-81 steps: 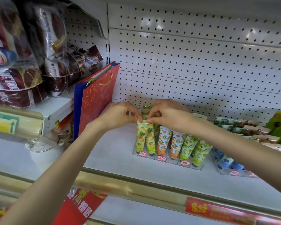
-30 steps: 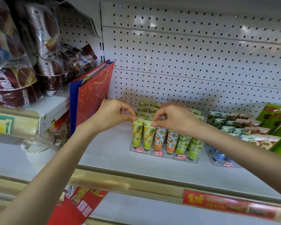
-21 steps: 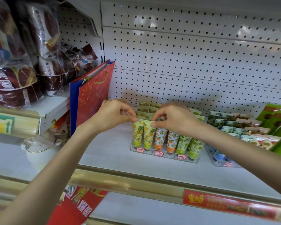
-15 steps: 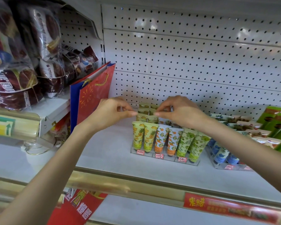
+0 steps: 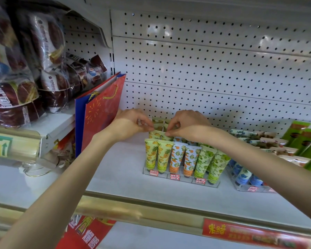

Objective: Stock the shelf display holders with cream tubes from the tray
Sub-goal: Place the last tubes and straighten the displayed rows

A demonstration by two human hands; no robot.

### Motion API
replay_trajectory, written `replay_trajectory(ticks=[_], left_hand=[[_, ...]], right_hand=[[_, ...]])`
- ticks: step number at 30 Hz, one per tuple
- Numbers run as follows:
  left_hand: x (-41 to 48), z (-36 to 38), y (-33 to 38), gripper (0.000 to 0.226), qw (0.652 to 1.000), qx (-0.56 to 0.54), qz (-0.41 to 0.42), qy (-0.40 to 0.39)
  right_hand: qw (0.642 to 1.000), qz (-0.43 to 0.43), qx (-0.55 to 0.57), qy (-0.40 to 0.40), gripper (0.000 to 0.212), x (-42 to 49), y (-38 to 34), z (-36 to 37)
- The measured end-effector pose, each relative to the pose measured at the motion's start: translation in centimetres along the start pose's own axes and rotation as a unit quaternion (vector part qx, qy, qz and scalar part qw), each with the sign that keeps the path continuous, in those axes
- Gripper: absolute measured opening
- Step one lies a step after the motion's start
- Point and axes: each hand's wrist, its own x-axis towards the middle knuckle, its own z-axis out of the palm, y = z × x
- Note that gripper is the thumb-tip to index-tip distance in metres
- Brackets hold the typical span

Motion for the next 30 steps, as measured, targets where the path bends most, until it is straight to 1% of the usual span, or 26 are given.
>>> replay_trajectory(ticks=[15,17,21,25,27,30], left_hand=[[-0.2,0.1,-0.1,0.017,1.0,0.012,0.004,0.013],[-0.3,0.1,-0.1,0.017,1.0,0.011,0.003,0.011],[-0.2,-0.2,-0.2,0.016,1.0,-0.013,-0.005,0.019],[0.3,-0.9,-0.4,0.011,0.999,-0.044,-0.006,0.021],[0.7,-0.9,-0.5,0.01,0.999,-0.048,-0.009,0.023],[1.2,-0.6,-0.5,0.017,0.999,-0.03,-0.014,0.012]], right_hand=[[1.0,0.001,0.002,0.024,0.017,-0.2,0.0,0.4],[1.0,-0.006,0.001,0.027,0.02,-0.1,0.2,0.5],[0.999,-0.015,0.021,0.032,0.033,0.3,0.7,-0.1],[0.997,-0.009,0.051,0.062,0.023,1.3,1.9,-1.2],[0.998,-0.005,0.048,0.051,0.02,1.7,2.3,-1.5],[0.999,-0.005,0.039,0.023,0.019,1.9,2.4,-1.1]])
